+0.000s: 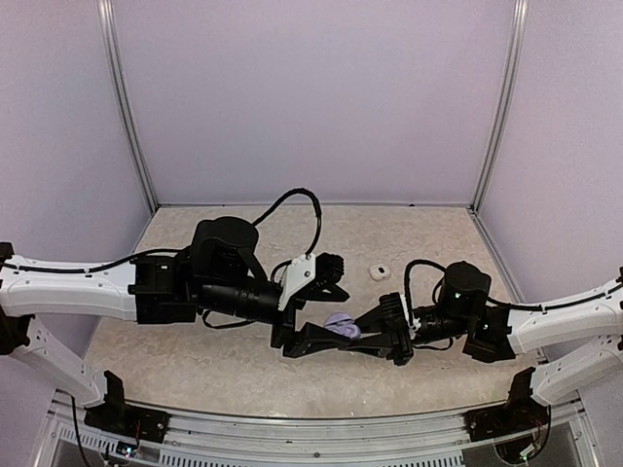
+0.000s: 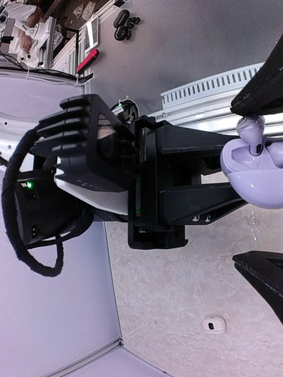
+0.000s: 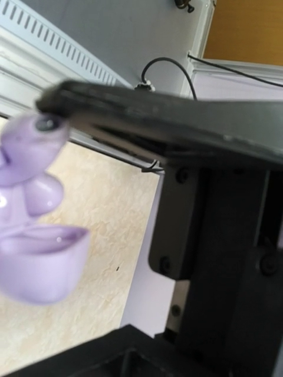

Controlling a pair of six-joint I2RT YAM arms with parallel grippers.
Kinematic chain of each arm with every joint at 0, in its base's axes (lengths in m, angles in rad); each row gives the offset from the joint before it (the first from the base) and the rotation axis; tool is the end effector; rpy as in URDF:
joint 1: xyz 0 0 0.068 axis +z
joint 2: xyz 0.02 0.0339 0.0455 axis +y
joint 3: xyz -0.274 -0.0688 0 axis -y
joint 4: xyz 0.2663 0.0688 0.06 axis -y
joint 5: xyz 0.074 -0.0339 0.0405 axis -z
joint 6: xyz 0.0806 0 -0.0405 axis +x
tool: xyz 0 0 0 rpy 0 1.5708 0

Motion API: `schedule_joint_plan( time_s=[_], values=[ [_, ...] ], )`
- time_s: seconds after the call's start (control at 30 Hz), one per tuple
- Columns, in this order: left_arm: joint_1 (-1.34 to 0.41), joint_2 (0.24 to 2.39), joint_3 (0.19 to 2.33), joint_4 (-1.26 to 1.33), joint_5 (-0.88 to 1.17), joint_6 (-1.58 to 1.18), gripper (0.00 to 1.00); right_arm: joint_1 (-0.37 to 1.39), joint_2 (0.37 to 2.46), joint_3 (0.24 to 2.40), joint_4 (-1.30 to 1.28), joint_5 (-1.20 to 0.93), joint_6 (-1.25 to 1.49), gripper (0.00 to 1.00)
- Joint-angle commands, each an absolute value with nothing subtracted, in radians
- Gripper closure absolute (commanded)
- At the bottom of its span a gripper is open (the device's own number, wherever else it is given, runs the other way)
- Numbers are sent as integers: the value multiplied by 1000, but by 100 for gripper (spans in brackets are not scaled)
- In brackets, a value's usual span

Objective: Insert the wireless bluetooth earbuds into the charging case
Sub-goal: Adjust the right earbud in the right side groove of the charging case.

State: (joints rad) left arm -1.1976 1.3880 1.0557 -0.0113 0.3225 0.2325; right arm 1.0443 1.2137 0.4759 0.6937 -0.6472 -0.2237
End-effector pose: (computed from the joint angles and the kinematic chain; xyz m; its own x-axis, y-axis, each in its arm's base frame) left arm 0.1159 -0.3661 0.3021 0.1090 0.3209 -0.9408 0.9936 -0.0062 0.1130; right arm 0.1086 0.2836 0.2294 0.1986 -0.0106 -0.9800 -0.9726 -0.1254 -0.1957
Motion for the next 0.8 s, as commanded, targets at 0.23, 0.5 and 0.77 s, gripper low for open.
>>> schedule_joint_plan(
  time_s=[0.23, 0.5, 0.77],
  values=[
    [-1116, 1402, 1077, 74, 308, 125, 25, 1076, 1213, 491, 693, -686, -250, 100],
    [-1102, 1423, 1082, 105, 292, 51, 28, 1078, 1217, 491, 715, -681, -239, 100],
    [-1099, 1437, 1071, 136, 245, -30, 29, 1080, 1194, 464, 762, -619, -221, 100]
  ],
)
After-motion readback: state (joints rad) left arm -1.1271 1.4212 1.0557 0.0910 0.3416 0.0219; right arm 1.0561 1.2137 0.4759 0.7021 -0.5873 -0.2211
